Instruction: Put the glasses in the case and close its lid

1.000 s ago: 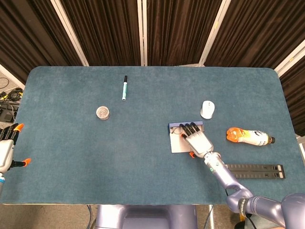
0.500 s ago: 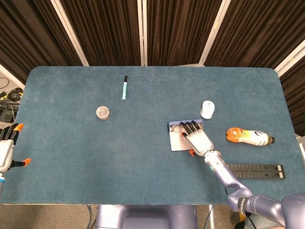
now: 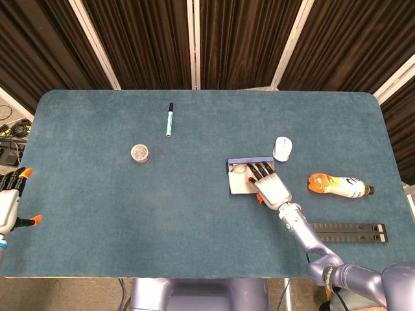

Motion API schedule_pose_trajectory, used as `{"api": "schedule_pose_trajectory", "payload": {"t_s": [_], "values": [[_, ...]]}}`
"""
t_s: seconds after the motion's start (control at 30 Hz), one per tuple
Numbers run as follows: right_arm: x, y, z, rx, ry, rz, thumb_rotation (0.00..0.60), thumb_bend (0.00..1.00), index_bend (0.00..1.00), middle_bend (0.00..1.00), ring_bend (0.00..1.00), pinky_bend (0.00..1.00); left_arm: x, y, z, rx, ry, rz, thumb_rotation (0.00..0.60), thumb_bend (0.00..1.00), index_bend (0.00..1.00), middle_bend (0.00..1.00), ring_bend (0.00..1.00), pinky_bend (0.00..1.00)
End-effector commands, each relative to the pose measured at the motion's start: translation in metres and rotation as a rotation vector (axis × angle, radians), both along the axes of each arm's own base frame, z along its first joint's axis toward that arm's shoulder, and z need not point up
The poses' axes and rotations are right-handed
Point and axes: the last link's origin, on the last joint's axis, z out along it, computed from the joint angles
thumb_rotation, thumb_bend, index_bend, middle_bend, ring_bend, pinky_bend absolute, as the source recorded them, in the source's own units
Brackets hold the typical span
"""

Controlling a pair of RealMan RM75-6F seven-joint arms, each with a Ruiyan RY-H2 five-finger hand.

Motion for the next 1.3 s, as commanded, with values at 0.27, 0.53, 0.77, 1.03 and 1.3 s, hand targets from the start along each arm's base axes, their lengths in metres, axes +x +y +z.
{"api": "schedule_pose_trajectory", "payload": {"t_s": [0.27,0.53,0.77,1.03,1.3], "values": [[0.006,-0.011,-0.002,-0.034,-0.032,-0.008,0.6,0.41,0.37,0.0,0.0,0.0,0.0,0.0,0.0,-0.001,-0.001,0.001,0.6,0.0,0.0,0.0,0.0,0.0],[0.005,-0.008,0.0,-0.043,-0.059,0.013,0.6,0.42,0.54,0.02,0.0,0.0,0.0,0.001,-0.001,-0.003,-0.001,0.002,0.6,0.0,0.0,0.0,0.0,0.0],[0.002,0.002,0.007,-0.026,-0.063,0.062,0.6,0.48,0.66,0.05,0.0,0.0,0.001,0.0,0.0,-0.002,-0.006,0.0,0.6,0.0,0.0,0.0,0.0,0.0],[0.005,0.025,0.036,0.013,-0.055,0.168,0.6,0.48,0.67,0.05,0.0,0.0,0.003,-0.002,0.0,-0.007,-0.009,-0.008,0.6,0.0,0.0,0.0,0.0,0.0],[0.019,0.042,0.053,0.047,0.012,0.259,0.6,0.48,0.68,0.05,0.0,0.0,0.005,-0.003,0.0,-0.017,-0.018,-0.013,0.6,0.0,0.0,0.0,0.0,0.0]]}}
